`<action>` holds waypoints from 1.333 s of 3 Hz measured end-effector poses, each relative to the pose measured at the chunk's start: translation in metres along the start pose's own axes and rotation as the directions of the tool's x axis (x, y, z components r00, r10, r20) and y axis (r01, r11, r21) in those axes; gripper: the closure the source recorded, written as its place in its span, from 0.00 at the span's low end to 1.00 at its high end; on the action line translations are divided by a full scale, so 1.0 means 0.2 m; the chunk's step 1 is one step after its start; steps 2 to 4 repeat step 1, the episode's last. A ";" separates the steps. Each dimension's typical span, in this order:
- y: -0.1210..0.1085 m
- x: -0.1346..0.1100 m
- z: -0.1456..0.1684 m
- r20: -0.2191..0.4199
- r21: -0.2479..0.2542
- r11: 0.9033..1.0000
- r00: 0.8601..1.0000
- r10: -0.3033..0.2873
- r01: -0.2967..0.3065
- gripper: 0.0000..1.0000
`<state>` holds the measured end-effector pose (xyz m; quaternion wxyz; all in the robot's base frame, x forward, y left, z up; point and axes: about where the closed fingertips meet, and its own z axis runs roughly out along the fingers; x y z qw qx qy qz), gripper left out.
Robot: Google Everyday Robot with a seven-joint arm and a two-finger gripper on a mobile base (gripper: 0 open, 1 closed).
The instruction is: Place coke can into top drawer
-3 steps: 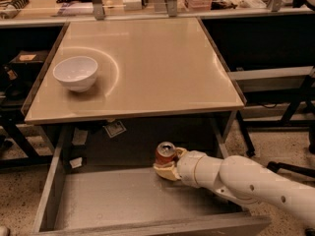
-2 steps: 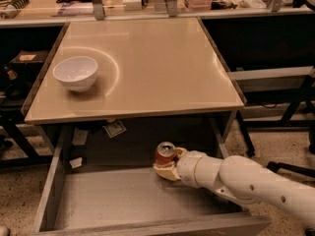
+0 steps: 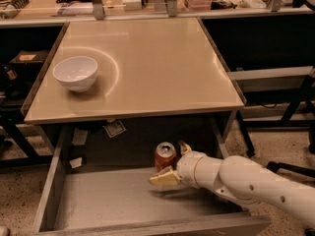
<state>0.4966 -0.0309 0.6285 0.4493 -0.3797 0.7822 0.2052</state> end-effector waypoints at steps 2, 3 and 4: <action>0.00 0.00 0.00 0.000 0.000 1.000 1.000 0.000 0.000 0.00; 0.00 0.00 0.00 0.000 0.000 1.000 1.000 0.000 0.000 0.00; 0.00 0.00 0.00 0.000 0.000 1.000 1.000 0.000 0.000 0.00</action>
Offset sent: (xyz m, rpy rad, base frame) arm 0.0000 0.0000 0.0000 0.0000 0.0000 0.0000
